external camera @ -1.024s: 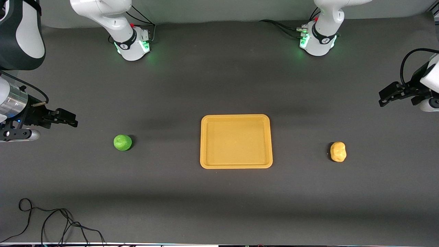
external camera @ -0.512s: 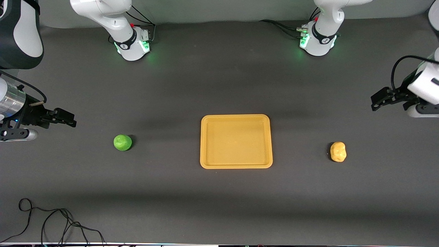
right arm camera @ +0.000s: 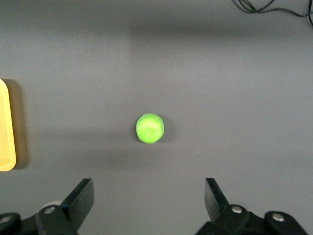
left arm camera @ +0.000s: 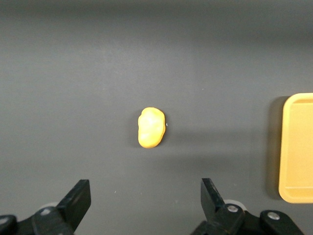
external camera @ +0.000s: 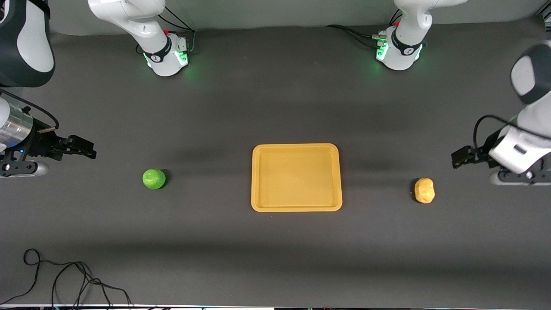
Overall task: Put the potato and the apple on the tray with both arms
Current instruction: 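Grasp the potato with the left gripper while the right gripper reaches the apple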
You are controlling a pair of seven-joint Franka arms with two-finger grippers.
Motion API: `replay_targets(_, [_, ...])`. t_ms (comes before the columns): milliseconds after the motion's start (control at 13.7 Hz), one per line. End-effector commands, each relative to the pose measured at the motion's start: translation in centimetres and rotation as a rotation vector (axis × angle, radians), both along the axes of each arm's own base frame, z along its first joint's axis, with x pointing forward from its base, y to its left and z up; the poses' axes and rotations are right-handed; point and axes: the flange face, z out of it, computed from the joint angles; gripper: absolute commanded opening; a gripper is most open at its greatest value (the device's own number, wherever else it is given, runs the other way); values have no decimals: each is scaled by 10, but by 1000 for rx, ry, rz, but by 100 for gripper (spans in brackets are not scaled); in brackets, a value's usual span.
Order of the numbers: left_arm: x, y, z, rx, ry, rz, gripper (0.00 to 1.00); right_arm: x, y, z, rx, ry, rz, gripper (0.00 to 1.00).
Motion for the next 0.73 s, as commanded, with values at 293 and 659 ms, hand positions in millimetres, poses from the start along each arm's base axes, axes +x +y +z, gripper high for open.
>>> replay_targets(293, [44,13,-163,7,42,0,100,10,10,-55,3,84,23,100])
replay_targets(659, [45,14,-226,-1,70,5,100,3,14,-105,14,110,23,100])
